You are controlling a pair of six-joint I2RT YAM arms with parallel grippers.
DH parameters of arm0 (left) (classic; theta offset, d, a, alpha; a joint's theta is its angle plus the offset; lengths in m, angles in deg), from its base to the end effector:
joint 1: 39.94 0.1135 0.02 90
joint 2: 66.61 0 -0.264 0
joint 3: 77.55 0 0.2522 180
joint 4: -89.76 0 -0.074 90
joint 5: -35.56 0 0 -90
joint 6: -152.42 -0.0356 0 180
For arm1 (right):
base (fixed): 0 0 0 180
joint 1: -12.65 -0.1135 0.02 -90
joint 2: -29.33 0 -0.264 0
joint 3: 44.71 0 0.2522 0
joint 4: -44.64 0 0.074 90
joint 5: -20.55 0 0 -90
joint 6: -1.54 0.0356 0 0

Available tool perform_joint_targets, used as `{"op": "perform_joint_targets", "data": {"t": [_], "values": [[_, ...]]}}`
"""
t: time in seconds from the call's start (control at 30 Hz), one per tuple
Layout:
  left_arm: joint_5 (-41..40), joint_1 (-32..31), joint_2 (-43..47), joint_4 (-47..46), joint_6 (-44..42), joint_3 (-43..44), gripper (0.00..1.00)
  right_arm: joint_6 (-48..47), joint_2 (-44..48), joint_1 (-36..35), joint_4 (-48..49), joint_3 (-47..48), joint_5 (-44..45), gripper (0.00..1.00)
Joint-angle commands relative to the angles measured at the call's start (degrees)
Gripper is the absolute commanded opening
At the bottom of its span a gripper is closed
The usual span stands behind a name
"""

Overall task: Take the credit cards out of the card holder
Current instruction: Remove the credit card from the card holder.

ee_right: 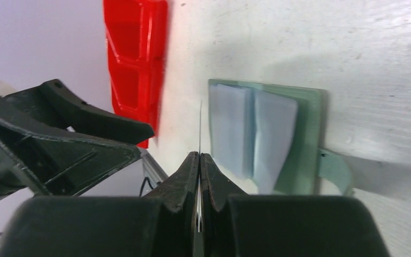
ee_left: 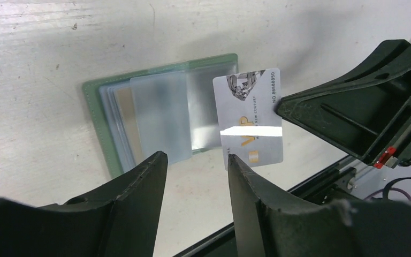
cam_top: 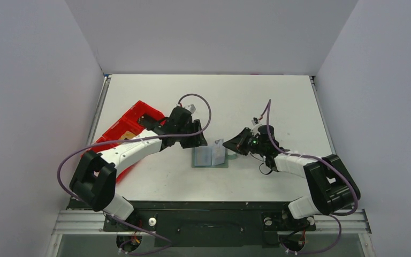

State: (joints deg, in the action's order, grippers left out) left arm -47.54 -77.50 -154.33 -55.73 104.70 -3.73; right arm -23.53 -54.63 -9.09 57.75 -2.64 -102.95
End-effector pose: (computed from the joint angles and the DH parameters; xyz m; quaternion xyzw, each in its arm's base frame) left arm 0.2565 -0.2027 0.2349 -0.0171 0.9333 -0.2706 0.2357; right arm 0.2443 0.1186 0.1577 0.1669 0.8203 0.5150 0.1844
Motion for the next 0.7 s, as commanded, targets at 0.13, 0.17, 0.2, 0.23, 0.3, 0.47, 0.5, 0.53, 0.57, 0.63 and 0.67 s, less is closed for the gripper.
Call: {"op": "perform_joint_targets", "data": {"t": [0.13, 0.17, 0.2, 0.23, 0.3, 0.47, 0.5, 0.53, 0.57, 0.63, 0.67], "values": [[16.05, 4.73, 4.48, -9.7, 3.72, -2.81, 0.44, 6.03, 7.56, -0.22, 3.41, 3.86, -3.43, 0.0], [17.32, 5.51, 4.8, -12.17, 5.01, -3.39, 0.44, 6.8, 8.33, -0.43, 3.68, 4.03, -3.77, 0.0], [19.4, 5.85, 4.91, -13.21, 5.58, -4.23, 0.44, 7.24, 8.66, -0.51, 3.96, 4.09, -3.9, 0.0], [20.36, 6.32, 5.1, -14.87, 6.51, -4.59, 0.44, 8.27, 9.17, -0.61, 4.76, 4.07, -4.11, 0.0], [22.33, 6.62, 5.29, -16.93, 7.61, -5.43, 0.45, 9.35, 9.98, -0.73, 5.79, 4.14, -4.38, 0.0], [26.39, 7.15, 5.93, -24.43, 11.6, -8.61, 0.44, 9.66, 10.76, -1.4, 5.28, 4.99, -4.48, 0.0], [26.8, 7.33, 6.08, -26.16, 12.65, -9.02, 0.44, 9.68, 10.75, -1.56, 5.29, 5.06, -4.52, 0.0], [27.28, 7.37, 6.25, -26.71, 13.05, -9.68, 0.44, 9.73, 10.75, -1.6, 5.16, 5.07, -4.42, 0.0], [27.42, 7.51, 6.58, -27.25, 13.56, -10.06, 0.44, 9.77, 10.82, -1.59, 5.14, 5.08, -4.45, 0.0], [27.3, 7.88, 7.06, -27.18, 13.83, -10.52, 0.44, 9.86, 11.1, -1.65, 5.12, 5.05, -4.39, 0.0], [27.12, 8.3, 7.31, -27.04, 13.85, -10.63, 0.44, 9.82, 11.39, -1.62, 4.99, 5.02, -4.34, 0.0]]}}
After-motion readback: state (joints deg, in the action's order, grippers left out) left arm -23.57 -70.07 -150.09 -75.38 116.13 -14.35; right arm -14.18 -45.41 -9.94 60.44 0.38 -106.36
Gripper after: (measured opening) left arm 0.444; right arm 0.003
